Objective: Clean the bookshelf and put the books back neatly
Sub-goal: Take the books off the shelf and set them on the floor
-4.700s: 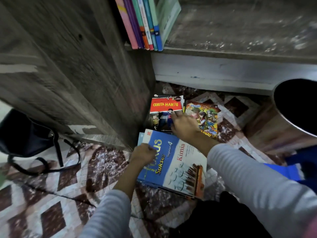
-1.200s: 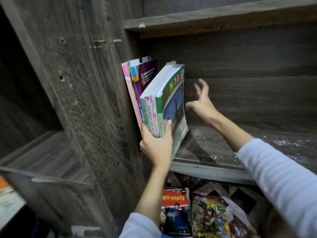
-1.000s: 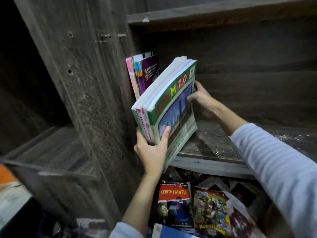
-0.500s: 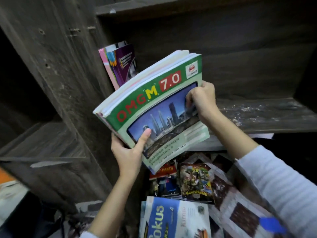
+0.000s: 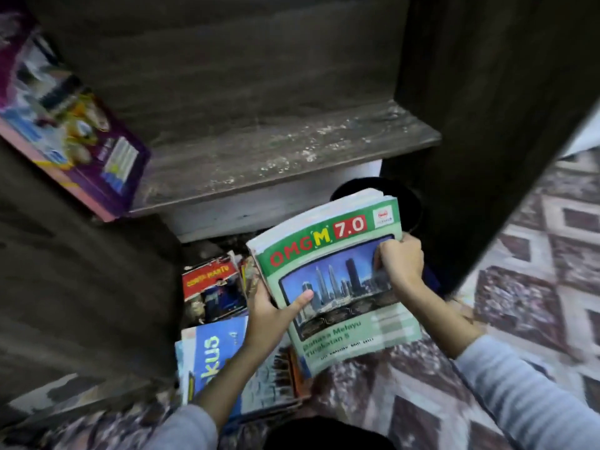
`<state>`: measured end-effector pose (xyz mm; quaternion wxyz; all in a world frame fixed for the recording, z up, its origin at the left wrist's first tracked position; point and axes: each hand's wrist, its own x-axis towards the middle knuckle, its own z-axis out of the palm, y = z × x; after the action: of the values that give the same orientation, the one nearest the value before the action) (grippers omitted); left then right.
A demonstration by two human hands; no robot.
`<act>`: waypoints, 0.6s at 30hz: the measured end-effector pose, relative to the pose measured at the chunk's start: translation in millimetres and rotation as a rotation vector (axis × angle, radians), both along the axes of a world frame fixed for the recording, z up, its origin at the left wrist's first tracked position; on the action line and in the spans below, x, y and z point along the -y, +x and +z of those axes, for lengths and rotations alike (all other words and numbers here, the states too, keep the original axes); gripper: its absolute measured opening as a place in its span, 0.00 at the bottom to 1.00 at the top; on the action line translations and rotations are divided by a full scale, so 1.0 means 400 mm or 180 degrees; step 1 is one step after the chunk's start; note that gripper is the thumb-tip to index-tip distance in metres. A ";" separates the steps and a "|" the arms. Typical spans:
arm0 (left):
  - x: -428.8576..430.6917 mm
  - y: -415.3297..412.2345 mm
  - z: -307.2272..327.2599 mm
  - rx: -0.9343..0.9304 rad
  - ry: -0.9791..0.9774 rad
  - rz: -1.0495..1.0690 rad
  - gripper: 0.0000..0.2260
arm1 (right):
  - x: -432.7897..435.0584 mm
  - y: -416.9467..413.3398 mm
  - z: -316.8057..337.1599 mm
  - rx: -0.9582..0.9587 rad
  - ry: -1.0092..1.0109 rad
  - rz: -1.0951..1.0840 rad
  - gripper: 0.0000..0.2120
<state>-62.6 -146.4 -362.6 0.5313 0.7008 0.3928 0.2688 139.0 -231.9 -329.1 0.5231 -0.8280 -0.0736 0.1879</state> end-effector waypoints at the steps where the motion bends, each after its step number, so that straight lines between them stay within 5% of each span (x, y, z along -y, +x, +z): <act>1: 0.006 0.017 -0.032 -0.0024 -0.0131 -0.0136 0.29 | 0.018 0.016 -0.034 -0.0084 -0.0207 -0.0023 0.16; 4: 0.027 0.071 -0.131 -0.0232 -0.0501 -0.0360 0.24 | 0.064 0.050 -0.119 -0.0256 -0.0610 0.0044 0.15; 7: 0.045 0.108 -0.241 -0.0528 -0.0937 -0.0280 0.32 | 0.076 0.074 -0.191 -0.0404 -0.0919 0.0225 0.15; 12: 0.083 0.133 -0.370 -0.0956 -0.1747 0.0268 0.34 | 0.052 0.101 -0.303 -0.0374 -0.1555 0.0520 0.16; 15: 0.105 0.148 -0.416 -0.0861 -0.2387 0.0593 0.44 | 0.031 0.108 -0.370 -0.0437 -0.1804 0.0752 0.12; 18: 0.103 0.171 -0.447 -0.0814 -0.2370 0.0863 0.42 | 0.005 0.127 -0.421 -0.0507 -0.2009 0.0926 0.10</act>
<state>5.9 -187.6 -541.3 0.6551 0.4304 0.6148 0.0867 189.9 -234.0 -497.6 0.2133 -0.9124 -0.0880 0.3379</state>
